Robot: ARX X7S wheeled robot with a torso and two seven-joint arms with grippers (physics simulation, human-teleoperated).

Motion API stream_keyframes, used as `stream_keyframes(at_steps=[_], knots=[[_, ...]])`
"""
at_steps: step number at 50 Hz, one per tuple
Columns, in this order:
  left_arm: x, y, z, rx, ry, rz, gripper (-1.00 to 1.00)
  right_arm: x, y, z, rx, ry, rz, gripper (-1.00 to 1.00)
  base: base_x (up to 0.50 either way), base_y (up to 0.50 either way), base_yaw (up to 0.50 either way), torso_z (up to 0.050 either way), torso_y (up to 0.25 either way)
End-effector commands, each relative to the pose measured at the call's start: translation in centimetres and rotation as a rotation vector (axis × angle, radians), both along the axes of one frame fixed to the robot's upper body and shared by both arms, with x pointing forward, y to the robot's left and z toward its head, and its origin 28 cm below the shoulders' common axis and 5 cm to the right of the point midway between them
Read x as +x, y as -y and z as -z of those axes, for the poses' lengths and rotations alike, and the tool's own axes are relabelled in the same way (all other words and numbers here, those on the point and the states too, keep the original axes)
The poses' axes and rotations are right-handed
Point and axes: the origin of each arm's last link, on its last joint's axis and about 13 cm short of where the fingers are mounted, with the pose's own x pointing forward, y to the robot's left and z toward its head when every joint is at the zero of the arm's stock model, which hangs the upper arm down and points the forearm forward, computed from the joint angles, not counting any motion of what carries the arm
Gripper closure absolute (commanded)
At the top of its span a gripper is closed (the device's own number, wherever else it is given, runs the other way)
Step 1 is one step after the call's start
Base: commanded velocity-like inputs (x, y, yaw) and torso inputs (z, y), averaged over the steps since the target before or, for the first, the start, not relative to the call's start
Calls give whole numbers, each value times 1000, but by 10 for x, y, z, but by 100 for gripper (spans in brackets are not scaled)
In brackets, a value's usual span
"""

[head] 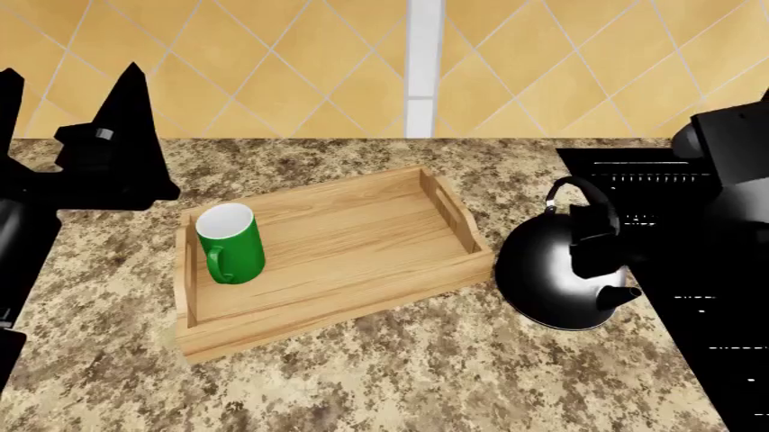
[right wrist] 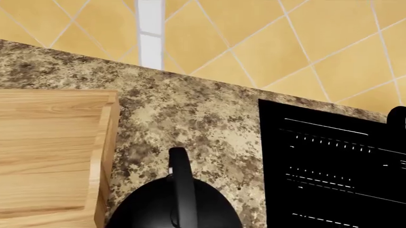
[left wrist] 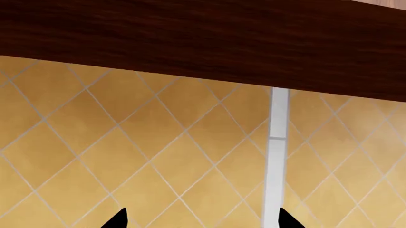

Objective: Pick the kettle from the counter and place it on the tray. Then pick the mug from the cabinet and place it on the tray. Then close the cabinet doors.

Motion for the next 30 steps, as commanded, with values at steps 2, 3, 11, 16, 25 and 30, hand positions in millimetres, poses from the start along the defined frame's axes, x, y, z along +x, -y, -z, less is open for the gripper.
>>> stream_keyframes(at_steps=[2,3,11,16,25,30], knots=[[4,0,5,-2,-10,-2,-100,11,0,15,22,-32,-3,-100,0,0,0,0,0],[4,0,5,-2,-11,-2,-100,12,0,16,23,-35,-4,-100,0,0,0,0,0],[6,-1,7,-4,-16,-4,-100,16,0,22,35,-49,-9,-100,0,0,0,0,0],[7,-1,9,-6,-20,-6,-100,17,-1,23,40,-44,-1,100,0,0,0,0,0],[9,-2,12,-8,-27,-7,-100,14,1,19,47,-17,25,100,0,0,0,0,0],[9,-2,13,-9,-29,-10,-100,11,0,8,42,16,23,100,0,0,0,0,0]])
